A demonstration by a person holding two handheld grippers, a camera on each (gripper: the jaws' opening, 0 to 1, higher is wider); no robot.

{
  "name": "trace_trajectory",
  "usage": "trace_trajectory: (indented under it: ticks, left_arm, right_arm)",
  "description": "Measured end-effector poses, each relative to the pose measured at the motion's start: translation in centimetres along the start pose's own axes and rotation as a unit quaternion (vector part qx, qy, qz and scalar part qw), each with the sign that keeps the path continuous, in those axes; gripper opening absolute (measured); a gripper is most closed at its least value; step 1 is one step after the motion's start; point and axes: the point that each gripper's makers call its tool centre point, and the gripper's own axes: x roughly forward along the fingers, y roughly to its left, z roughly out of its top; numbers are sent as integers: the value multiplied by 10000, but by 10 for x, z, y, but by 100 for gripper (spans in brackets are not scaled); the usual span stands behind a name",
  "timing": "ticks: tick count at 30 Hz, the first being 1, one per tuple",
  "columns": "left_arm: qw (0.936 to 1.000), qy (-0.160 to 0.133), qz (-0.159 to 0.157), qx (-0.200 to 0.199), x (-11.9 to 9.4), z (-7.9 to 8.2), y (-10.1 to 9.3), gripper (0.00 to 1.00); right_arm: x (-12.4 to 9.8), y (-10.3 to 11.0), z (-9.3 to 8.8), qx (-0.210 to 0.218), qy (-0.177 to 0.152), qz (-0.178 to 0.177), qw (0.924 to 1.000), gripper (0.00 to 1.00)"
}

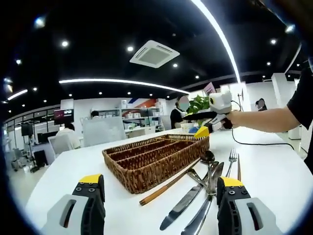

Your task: Arrange the knives, forks, and spoons in their matching storage slots by inserting each utensil handle-first until every utensil is classified and aligned in the correct compartment

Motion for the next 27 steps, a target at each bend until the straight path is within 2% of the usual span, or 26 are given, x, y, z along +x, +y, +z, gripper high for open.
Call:
trace_trajectory:
  ticks: [5,10,15,18,24,26,27]
  left_arm:
    - [10000,-5,-21,60,0,0,-3,100]
    - [10000,-23,-20,74,-2,0,-4,100]
    - [9999,-18,-162,55,-2,0,-11,100]
    - [9998,59,-145,150,-2,-3,-12,100]
    - [9999,-37,-110,113,-4,2,-11,100]
    - [9998,-74,-131,155,-6,6,-12,91]
    - [9998,-75,-124,146,-6,7,-12,91]
  right_arm:
    - [-28,1,-8,11,-53,-153,9999,100]
    - [-52,4,-21,337,-46,-280,9990,100]
    - [-68,15,-29,489,-50,-262,9984,100]
    - [-75,20,-30,532,-97,-273,9982,100]
    - [-87,28,-30,661,-311,-290,9969,100]
    - [-88,30,-29,952,-542,-278,9936,100]
    - [-88,33,-34,1177,-514,-216,9915,100]
